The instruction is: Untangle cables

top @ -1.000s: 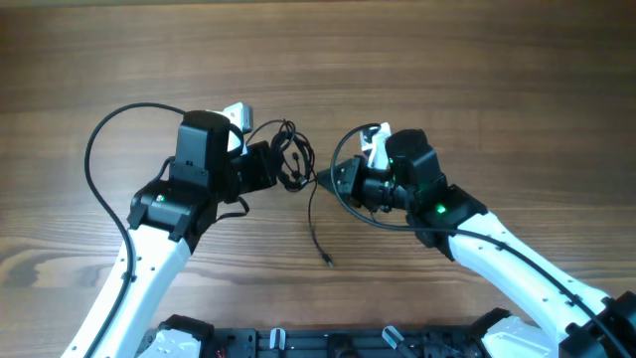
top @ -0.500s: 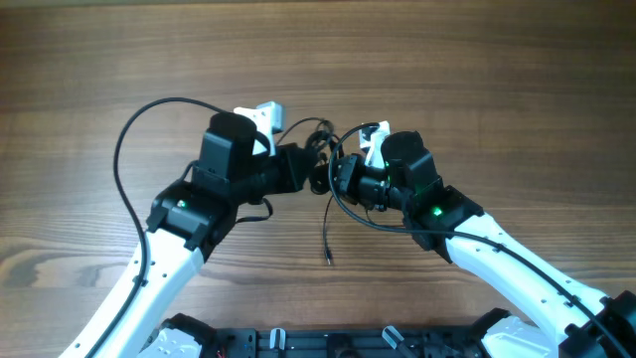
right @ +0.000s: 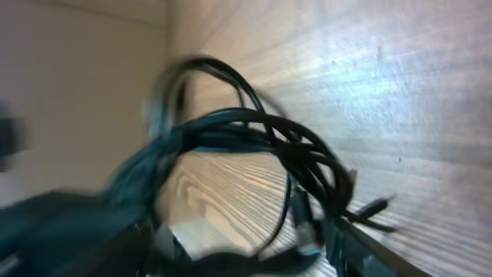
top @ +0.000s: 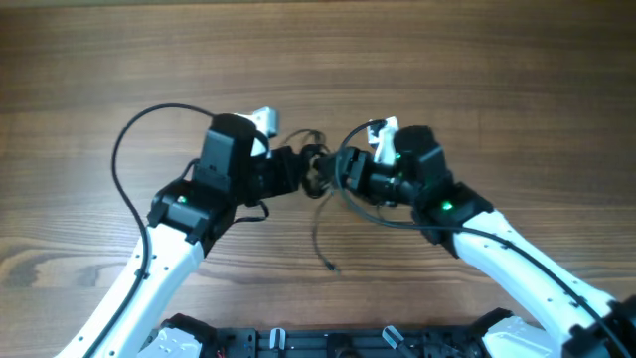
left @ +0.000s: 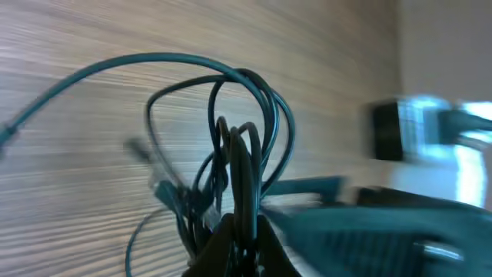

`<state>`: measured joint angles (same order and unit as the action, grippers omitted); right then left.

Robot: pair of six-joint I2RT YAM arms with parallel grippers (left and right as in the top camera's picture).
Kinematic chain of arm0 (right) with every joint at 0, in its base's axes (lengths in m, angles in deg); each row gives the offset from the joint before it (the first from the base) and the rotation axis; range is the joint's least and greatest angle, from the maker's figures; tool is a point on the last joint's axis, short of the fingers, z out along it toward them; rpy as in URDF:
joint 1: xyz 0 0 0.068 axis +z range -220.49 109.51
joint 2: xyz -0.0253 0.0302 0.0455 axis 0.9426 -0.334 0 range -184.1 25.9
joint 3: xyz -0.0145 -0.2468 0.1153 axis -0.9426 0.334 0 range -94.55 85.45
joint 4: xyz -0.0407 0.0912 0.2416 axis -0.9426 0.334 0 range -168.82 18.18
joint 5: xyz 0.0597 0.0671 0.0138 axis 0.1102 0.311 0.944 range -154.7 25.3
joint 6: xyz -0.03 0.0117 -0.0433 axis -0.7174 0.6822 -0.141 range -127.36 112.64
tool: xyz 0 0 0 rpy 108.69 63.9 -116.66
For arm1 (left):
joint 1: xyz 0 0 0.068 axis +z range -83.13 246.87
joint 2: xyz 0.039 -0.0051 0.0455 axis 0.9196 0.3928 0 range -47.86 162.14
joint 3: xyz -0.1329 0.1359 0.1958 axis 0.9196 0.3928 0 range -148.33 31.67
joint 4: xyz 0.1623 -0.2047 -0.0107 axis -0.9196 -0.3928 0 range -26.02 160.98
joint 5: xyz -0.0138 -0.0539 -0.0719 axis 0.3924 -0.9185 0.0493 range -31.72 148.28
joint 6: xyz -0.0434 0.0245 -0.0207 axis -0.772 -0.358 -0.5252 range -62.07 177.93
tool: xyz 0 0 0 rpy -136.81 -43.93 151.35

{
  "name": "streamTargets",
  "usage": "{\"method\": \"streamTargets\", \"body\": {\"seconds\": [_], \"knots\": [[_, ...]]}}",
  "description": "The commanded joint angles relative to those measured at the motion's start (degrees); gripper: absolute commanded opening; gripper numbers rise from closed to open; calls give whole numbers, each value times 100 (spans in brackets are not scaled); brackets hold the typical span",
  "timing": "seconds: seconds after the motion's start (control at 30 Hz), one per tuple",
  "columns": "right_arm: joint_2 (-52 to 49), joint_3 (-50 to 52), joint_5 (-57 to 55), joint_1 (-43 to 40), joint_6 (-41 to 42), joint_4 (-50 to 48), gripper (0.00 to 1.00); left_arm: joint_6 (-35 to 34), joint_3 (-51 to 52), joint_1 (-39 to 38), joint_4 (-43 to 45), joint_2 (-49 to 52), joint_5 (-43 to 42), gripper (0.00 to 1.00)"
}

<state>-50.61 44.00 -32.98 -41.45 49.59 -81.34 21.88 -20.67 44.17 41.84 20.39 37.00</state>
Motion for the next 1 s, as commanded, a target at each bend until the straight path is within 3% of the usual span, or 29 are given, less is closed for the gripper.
{"method": "streamTargets", "body": {"seconds": [0.0,0.1,0.23,0.33,0.47,0.8,0.97], "knots": [[470,4,723,-223,-911,-2,77,-46,-92,487,22,-96,317,4],[472,4,678,-223,-1062,452,77,-105,-92,946,4,-96,315,4],[472,7,579,-221,-1054,1263,77,-885,-92,1147,-157,-96,317,4],[472,11,297,-157,-1045,1620,79,-942,-92,1147,-164,-96,317,4],[472,11,87,-125,-1095,1635,95,-944,-92,1147,-286,-96,317,4],[472,22,-26,-125,-1346,2155,100,-938,-92,1147,-632,-96,2,4],[472,22,-168,-125,-1672,2295,99,177,-94,1147,-715,-107,-710,4]]}}
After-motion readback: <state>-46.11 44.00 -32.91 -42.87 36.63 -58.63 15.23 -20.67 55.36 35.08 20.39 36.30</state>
